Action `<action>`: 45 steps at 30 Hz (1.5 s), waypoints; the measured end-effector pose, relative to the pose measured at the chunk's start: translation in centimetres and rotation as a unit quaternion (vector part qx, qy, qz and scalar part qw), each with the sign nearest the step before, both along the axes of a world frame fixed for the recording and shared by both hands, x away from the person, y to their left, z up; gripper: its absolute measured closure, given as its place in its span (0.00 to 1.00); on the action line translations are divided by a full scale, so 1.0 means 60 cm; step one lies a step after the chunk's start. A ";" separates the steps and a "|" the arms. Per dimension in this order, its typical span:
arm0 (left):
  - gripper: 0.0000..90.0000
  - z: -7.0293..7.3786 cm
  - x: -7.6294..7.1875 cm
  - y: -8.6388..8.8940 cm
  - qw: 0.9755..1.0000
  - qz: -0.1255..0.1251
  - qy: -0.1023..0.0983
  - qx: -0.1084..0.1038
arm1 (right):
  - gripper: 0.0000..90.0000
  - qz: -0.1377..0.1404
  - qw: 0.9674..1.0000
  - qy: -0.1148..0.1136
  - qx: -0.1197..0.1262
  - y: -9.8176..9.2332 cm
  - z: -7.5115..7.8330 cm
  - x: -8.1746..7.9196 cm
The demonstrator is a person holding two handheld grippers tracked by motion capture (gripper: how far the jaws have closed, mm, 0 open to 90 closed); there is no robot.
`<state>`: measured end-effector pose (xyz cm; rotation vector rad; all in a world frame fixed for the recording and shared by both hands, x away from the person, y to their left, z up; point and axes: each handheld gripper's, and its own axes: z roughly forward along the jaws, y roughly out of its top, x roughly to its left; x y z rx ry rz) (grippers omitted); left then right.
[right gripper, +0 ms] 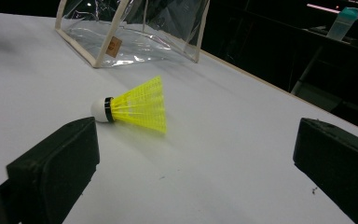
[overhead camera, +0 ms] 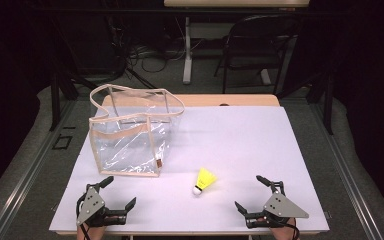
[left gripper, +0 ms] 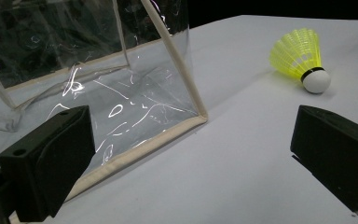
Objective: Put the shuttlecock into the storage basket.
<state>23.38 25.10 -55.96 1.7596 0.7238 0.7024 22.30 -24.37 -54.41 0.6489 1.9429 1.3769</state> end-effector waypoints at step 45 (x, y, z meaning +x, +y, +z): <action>0.00 0.019 0.029 -0.098 0.998 -0.030 0.055 0.024 | 0.00 0.002 1.000 0.016 0.001 0.005 -0.006 0.004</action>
